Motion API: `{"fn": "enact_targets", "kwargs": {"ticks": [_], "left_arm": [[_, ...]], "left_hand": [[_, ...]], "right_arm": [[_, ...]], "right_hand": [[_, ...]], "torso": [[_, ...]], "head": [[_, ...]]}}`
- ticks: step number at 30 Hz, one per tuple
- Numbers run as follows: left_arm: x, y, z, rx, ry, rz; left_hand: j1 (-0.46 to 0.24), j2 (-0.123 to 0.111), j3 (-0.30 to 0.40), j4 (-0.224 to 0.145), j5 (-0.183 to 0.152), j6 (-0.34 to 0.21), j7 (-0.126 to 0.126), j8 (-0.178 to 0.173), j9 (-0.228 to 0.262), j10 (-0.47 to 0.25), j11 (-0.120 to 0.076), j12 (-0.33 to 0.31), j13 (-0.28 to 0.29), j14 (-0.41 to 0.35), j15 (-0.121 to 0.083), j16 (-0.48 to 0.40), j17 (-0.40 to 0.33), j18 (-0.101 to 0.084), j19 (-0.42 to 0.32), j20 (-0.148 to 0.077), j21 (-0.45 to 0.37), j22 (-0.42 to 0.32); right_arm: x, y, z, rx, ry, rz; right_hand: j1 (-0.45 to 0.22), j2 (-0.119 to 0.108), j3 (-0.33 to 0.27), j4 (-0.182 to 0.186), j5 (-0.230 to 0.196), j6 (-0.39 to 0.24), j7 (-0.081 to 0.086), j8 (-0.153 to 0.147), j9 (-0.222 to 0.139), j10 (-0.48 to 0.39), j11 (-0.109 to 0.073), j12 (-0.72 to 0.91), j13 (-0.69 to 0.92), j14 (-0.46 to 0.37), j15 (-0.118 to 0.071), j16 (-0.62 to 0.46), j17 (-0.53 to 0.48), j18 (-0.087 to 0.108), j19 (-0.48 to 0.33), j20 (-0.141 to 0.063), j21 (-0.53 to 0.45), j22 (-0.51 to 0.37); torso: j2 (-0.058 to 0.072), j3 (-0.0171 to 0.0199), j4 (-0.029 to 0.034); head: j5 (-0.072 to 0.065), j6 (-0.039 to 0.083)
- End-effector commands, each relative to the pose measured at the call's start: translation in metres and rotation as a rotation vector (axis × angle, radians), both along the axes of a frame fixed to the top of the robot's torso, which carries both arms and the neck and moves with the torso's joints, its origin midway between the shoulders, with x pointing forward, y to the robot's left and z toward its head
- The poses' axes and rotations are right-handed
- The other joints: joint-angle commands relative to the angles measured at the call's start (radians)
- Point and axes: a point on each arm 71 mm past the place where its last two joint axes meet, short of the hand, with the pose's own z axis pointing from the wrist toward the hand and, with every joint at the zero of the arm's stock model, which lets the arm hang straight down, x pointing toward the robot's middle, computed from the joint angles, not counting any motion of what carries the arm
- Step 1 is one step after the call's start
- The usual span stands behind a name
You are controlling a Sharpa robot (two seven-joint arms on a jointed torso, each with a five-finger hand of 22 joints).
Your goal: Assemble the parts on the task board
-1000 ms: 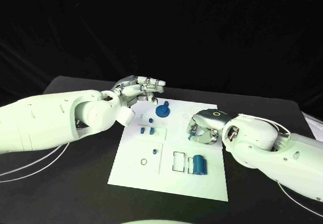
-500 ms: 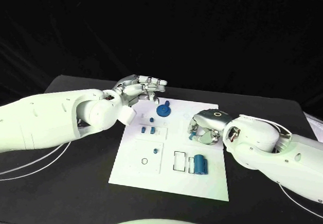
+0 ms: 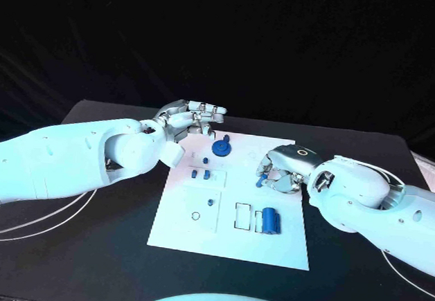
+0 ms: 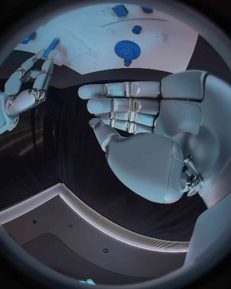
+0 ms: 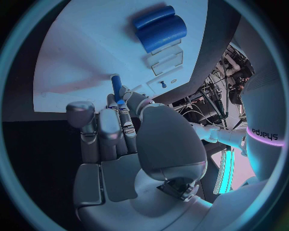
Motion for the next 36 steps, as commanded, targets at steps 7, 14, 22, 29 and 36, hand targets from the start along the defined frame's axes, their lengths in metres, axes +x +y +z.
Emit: {"fn": "enact_targets", "kwargs": {"ticks": [7, 14, 22, 29, 36], "left_arm": [[-0.001, -0.002, 0.002, -0.009, -0.017, -0.013], [-0.002, -0.003, 0.002, -0.009, -0.018, -0.014], [-0.002, -0.005, 0.003, -0.012, -0.020, -0.017], [-0.003, -0.007, 0.003, -0.014, -0.020, -0.021], [-0.002, -0.006, 0.003, -0.013, -0.021, -0.017]], "left_hand": [[-0.007, -0.001, -0.004, -0.001, 0.004, -0.009, 0.000, 0.006, -0.001, -0.009, 0.000, -0.001, -0.001, -0.002, 0.002, 0.004, -0.001, 0.009, -0.001, 0.005, 0.004, 0.001], [-0.007, -0.001, -0.004, -0.001, 0.004, -0.009, 0.000, 0.006, -0.001, -0.009, 0.000, -0.001, -0.001, -0.002, 0.002, 0.004, -0.001, 0.009, -0.001, 0.005, 0.004, 0.001], [-0.007, 0.001, -0.003, -0.001, 0.004, -0.009, -0.001, 0.007, -0.001, -0.009, 0.000, -0.001, -0.001, -0.002, 0.002, 0.004, -0.002, 0.010, -0.002, 0.005, 0.004, 0.001], [-0.007, 0.001, -0.003, -0.001, 0.004, -0.009, -0.001, 0.007, -0.001, -0.009, 0.000, -0.001, -0.001, -0.002, 0.002, 0.004, -0.002, 0.010, -0.002, 0.005, 0.004, 0.001], [-0.007, 0.001, -0.003, -0.001, 0.004, -0.009, -0.001, 0.007, -0.001, -0.009, 0.000, -0.001, -0.001, -0.002, 0.002, 0.004, -0.002, 0.010, -0.002, 0.005, 0.004, 0.001]], "right_arm": [[-0.006, -0.004, 0.016, 0.066, -0.015, -0.023], [-0.017, 0.005, 0.025, 0.102, -0.014, 0.010], [-0.034, 0.040, 0.031, 0.142, -0.004, 0.108], [-0.049, 0.072, 0.028, 0.156, -0.016, 0.204], [-0.061, 0.098, 0.010, 0.182, 0.003, 0.269]], "right_hand": [[0.015, 0.004, 0.007, 0.003, 0.000, 0.003, 0.005, 0.005, 0.002, 0.028, -0.016, 0.005, 0.002, 0.027, -0.008, 0.010, 0.006, -0.008, 0.008, 0.002, 0.010, 0.008], [0.013, 0.004, 0.010, 0.002, 0.001, 0.012, 0.002, 0.010, 0.004, 0.035, -0.019, 0.007, 0.003, 0.028, -0.009, 0.017, 0.013, -0.010, 0.014, 0.000, 0.021, 0.024], [0.013, 0.004, 0.012, 0.002, 0.002, 0.016, 0.001, 0.012, 0.005, 0.039, -0.020, 0.007, 0.003, 0.029, -0.011, 0.022, 0.019, -0.011, 0.016, -0.001, 0.026, 0.031], [0.015, 0.005, 0.017, -0.001, 0.005, 0.019, -0.001, 0.014, 0.006, 0.042, -0.022, 0.007, 0.003, 0.030, -0.012, 0.026, 0.022, -0.011, 0.018, -0.003, 0.030, 0.037], [0.017, 0.005, 0.022, -0.005, 0.013, 0.019, 0.000, 0.014, 0.006, 0.044, -0.021, 0.005, 0.003, 0.030, -0.013, 0.027, 0.022, -0.011, 0.018, -0.005, 0.032, 0.038]], "torso": [[0.001, -0.0004, 0.0014], [0.001, -0.0005, 0.0028], [0.001, -0.0012, 0.0013], [0.001, 0.0007, 0.0009], [0.001, 0.0003, -0.0004]], "head": [[-0.006, 0.005], [-0.001, 0.003], [0.006, 0.001], [0.014, -0.002], [0.023, -0.007]]}}
